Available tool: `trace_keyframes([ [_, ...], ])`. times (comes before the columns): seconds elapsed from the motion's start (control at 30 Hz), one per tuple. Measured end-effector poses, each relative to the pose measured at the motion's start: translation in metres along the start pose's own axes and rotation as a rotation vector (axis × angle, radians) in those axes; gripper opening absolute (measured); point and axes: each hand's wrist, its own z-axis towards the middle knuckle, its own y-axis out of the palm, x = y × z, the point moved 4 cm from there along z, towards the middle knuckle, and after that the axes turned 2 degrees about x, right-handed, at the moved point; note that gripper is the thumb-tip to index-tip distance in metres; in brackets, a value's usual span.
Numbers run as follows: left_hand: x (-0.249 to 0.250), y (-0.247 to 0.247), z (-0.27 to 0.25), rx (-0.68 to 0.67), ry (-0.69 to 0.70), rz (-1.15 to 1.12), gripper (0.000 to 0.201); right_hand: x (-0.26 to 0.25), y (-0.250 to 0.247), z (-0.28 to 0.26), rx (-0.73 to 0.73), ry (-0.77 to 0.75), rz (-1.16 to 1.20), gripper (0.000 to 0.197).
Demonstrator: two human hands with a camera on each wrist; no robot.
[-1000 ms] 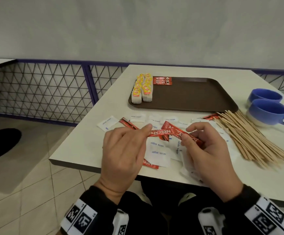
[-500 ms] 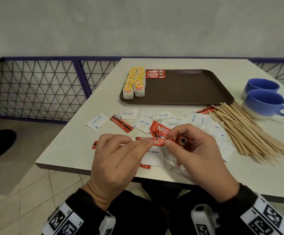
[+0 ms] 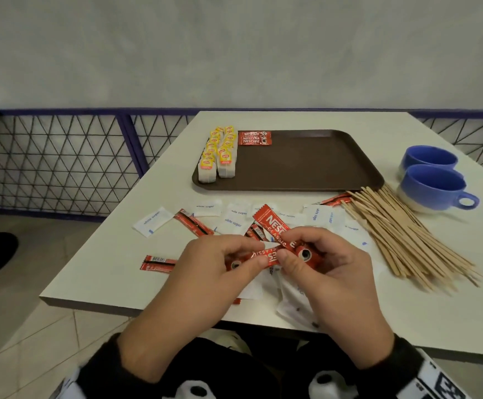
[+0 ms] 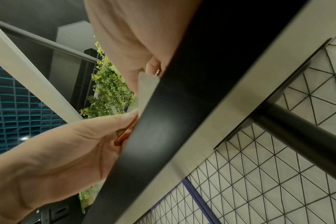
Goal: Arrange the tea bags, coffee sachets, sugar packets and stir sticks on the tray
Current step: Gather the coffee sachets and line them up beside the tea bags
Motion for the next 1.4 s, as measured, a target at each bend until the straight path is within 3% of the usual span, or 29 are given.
trace_keyframes([
  [0.13, -0.003, 0.001, -0.007, -0.075, -0.045, -0.053, 0.016, -0.006, 0.002, -0.002, -0.004, -0.028, -0.039, 0.022],
  [0.27, -0.010, -0.007, -0.006, 0.134, -0.096, -0.078, 0.003, -0.006, 0.000, -0.002, 0.043, -0.069, -0.118, 0.023],
  [0.33, -0.008, -0.007, -0.004, 0.207, -0.112, -0.209, 0.008, -0.006, -0.001, -0.001, 0.043, -0.081, -0.101, 0.024],
  [0.5, 0.008, 0.010, -0.003, 0.114, -0.101, -0.479, 0.020, 0.000, 0.001, 0.002, -0.009, 0.003, 0.000, 0.029],
  [0.7, 0.006, 0.020, -0.003, 0.099, -0.112, -0.494, 0.019, 0.003, -0.001, 0.003, -0.036, -0.032, -0.046, 0.021],
  [0.97, 0.000, 0.019, -0.006, 0.129, -0.206, -0.584, 0.026, -0.002, 0.002, 0.002, -0.089, -0.053, 0.025, 0.030],
  [1.07, 0.001, 0.019, -0.006, 0.142, -0.208, -0.651, 0.021, -0.002, 0.002, 0.002, -0.079, -0.054, 0.040, 0.026],
  [1.17, 0.003, 0.017, -0.005, 0.159, -0.185, -0.715, 0.021, 0.002, 0.000, 0.003, -0.053, -0.008, 0.030, 0.035],
  [1.4, -0.001, 0.013, -0.008, 0.186, -0.158, -0.718, 0.027, 0.001, 0.002, 0.002, -0.049, -0.020, 0.013, 0.019],
])
